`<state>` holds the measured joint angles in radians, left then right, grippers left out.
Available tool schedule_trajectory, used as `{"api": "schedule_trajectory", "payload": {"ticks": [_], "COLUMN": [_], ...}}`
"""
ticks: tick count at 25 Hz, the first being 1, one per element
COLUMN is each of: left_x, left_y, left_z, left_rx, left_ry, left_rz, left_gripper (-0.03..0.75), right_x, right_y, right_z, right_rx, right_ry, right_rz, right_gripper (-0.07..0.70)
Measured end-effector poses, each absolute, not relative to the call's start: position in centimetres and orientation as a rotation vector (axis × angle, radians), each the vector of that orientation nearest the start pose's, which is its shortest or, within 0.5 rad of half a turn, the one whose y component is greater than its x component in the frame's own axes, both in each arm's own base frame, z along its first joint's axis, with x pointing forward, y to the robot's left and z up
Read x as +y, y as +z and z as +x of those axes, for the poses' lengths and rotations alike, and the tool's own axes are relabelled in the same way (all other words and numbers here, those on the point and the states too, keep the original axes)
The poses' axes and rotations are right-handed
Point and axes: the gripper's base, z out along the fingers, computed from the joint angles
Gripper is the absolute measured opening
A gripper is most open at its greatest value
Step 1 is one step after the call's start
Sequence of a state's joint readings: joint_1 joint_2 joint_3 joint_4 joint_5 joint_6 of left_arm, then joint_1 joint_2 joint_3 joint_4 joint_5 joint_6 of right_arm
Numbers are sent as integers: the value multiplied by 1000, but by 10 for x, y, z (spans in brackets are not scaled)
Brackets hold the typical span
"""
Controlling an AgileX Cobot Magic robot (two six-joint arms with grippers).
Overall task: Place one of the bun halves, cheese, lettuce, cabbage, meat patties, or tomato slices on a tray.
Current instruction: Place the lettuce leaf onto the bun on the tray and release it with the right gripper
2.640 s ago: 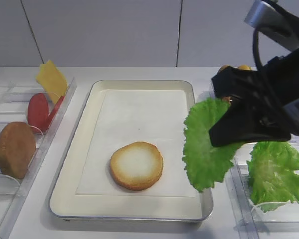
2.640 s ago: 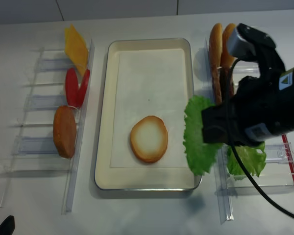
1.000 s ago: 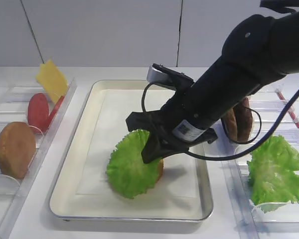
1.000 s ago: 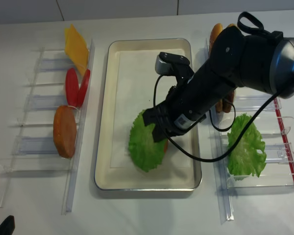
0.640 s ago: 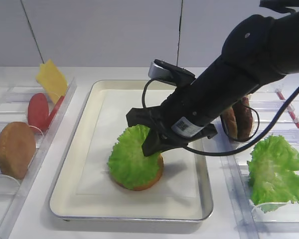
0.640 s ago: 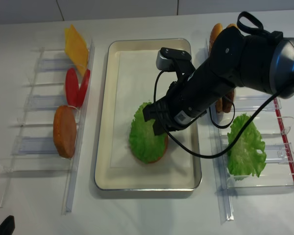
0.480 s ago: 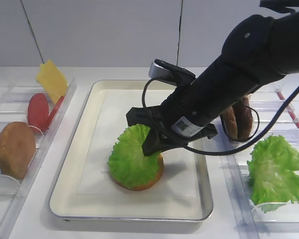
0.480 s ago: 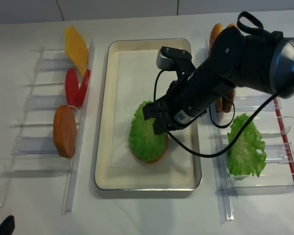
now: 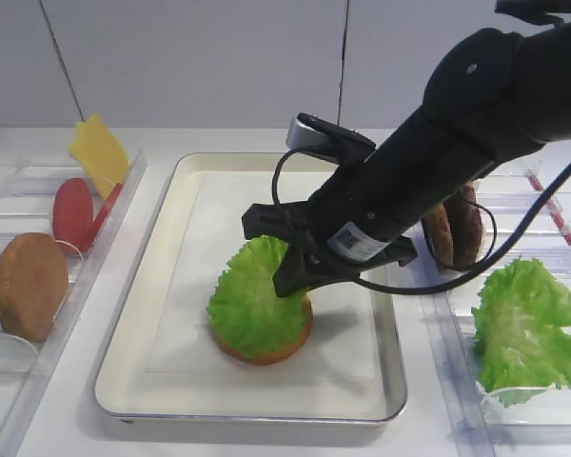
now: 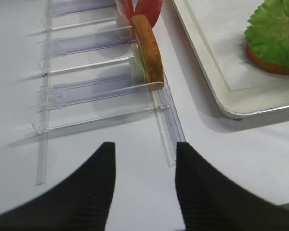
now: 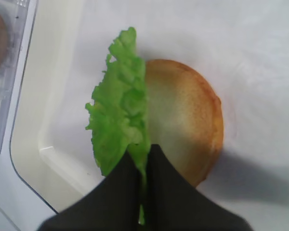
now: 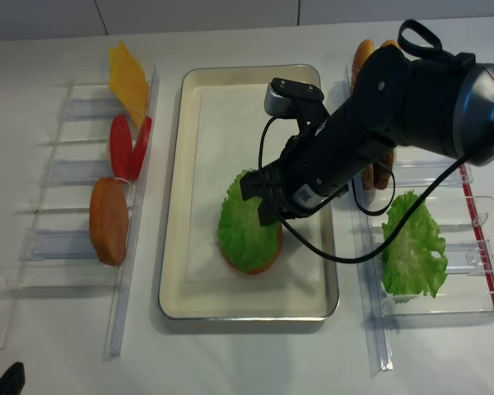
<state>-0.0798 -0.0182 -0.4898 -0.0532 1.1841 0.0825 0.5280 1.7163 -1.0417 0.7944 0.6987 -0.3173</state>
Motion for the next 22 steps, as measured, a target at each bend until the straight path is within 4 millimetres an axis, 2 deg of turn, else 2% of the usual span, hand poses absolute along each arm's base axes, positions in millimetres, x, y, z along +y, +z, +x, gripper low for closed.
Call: {"api": "schedule_trajectory", "payload": {"ticks": [9, 22], "left_x": [-3, -3], "left_y": [265, 265], "left_z": [-13, -13], "left_rx": [2151, 2151], "left_ry": [-63, -63], "left_rz": [182, 182], "left_gripper": [278, 271], "right_x": [207, 207], "right_y": [192, 191], "right_z": [271, 269], "right_rx": [2808, 2833], "right_ry": [887, 904], "right_rz": [-390, -398], "right_gripper": [36, 36]}}
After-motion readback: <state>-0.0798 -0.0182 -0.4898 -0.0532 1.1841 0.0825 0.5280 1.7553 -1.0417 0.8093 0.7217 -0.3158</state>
